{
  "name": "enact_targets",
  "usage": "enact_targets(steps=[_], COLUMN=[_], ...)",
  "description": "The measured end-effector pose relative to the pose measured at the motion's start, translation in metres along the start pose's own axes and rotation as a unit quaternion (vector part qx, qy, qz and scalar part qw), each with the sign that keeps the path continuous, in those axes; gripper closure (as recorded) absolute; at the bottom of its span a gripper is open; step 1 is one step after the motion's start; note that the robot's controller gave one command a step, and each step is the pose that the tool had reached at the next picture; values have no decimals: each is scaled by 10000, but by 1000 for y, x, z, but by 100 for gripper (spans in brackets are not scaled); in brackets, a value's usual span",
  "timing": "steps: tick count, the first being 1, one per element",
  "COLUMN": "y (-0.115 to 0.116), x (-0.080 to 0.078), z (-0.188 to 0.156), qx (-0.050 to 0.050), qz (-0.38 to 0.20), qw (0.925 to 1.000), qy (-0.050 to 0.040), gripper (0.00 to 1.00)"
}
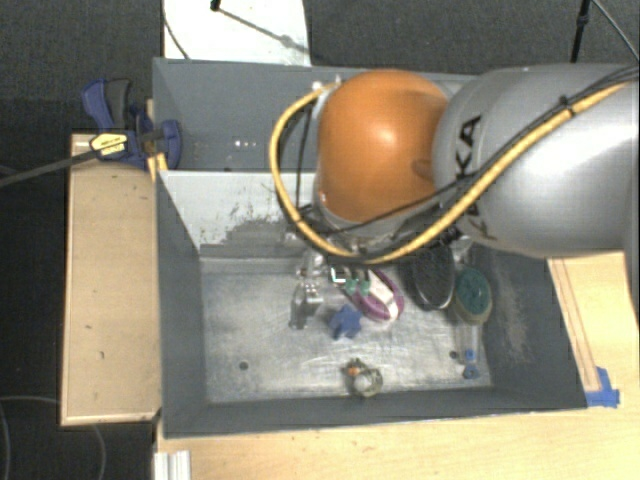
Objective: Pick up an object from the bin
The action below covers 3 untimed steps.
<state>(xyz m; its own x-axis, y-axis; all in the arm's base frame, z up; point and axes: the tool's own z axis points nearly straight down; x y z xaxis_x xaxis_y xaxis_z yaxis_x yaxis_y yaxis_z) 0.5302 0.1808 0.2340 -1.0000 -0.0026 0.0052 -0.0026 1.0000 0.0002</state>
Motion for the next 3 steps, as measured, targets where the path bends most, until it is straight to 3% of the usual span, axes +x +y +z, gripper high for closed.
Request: enact_targets(steps=[1,2,3], y=[-79,-124,-128], x=[33,17,22], z=[57,144,150], qx=[18,-35,-16], qz=[-493,-921,-898], qw=[9988,9957,9959], qy=[4,-117,-47], gripper=[0,0,100])
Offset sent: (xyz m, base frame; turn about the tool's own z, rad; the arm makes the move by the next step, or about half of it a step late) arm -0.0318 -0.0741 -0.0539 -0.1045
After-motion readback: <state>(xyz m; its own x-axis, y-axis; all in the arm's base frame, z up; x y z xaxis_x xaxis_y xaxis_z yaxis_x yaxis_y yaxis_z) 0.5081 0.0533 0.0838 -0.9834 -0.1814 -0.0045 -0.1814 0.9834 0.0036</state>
